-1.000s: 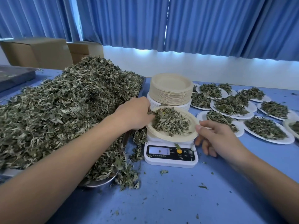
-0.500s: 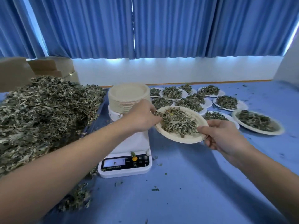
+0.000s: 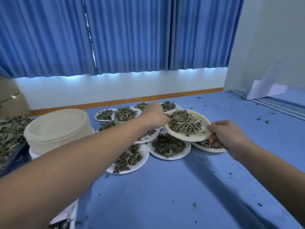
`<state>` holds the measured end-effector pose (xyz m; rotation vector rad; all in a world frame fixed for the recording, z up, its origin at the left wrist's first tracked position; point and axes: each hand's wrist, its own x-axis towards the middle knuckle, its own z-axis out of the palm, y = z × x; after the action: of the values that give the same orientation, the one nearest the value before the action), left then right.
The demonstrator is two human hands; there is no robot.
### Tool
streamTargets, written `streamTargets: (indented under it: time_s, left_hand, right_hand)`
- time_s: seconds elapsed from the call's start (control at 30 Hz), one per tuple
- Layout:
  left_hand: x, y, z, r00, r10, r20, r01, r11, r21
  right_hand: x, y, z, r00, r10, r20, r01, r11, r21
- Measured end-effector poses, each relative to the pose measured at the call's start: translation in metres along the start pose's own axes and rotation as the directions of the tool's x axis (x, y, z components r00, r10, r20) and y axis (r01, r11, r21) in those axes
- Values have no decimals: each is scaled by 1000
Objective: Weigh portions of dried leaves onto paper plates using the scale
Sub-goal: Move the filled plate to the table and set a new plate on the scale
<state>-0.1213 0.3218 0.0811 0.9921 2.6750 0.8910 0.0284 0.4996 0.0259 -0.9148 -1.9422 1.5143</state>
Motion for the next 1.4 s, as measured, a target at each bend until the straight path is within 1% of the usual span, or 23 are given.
streamTargets:
  time_s: [0.13, 0.2, 0.27, 0.37, 0.53, 0.6, 0.73, 0.83, 0.93, 1.07, 1.13, 1.23, 1.27, 1.33, 1.4]
  left_hand:
    - [49, 1, 2, 999, -39, 9, 38, 999, 32]
    - [73, -5, 1, 997, -69, -16, 70, 996, 58]
    - [98, -14, -2, 994, -95, -50, 99, 991, 93]
    - [134, -28, -8, 989, -138, -59, 144, 985, 100]
    - [178, -41, -1, 987, -134, -93, 148, 975, 165]
    - [189, -44, 4, 986, -123, -110, 143, 969, 203]
    - [210, -52, 8, 985, -141, -100, 161, 960, 229]
    - [223, -62, 5, 978, -156, -139, 185, 955, 233]
    - [233, -76, 0, 974, -160, -158, 195, 950, 244]
    - [238, -88, 1, 982, -164, -97, 188, 924, 334]
    - [240, -94, 3, 983, -153, -98, 177, 926, 334]
    - [232, -100, -5, 978, -94, -184, 144, 950, 277]
    - [225, -100, -11, 976, -69, -207, 126, 952, 278]
    - [207, -101, -26, 982, -16, -188, 72, 953, 295]
    - [184, -102, -45, 987, 40, -155, 10, 951, 308]
  right_hand:
    - [52, -14, 10, 1000, 3, -11, -4, 998, -67]
    - [75, -20, 22, 1000, -2, -6, 1, 993, -120]
    - [97, -27, 37, 1000, -19, 5, 20, 984, -179]
    - [131, -35, 58, 998, -61, 10, 62, 964, -258]
    - [176, -34, 80, 995, -96, 30, 98, 859, -503]
    - [186, -35, 85, 993, -116, 9, 101, 826, -555]
    - [208, -41, 97, 993, -119, 4, 100, 819, -565]
    - [221, -48, 111, 992, -123, 12, 107, 810, -577]
    - [237, -50, 129, 989, -141, 46, 139, 778, -612]
    - [248, -41, 144, 985, -162, 59, 158, 715, -681]
    - [248, -32, 145, 984, -178, 28, 147, 707, -691]
    - [236, -27, 138, 965, -253, -72, 141, 730, -669]
    - [231, -29, 135, 956, -282, -84, 159, 736, -658]
    - [218, -36, 131, 938, -337, -84, 218, 760, -612]
    - [199, -48, 135, 917, -397, -33, 311, 765, -563]
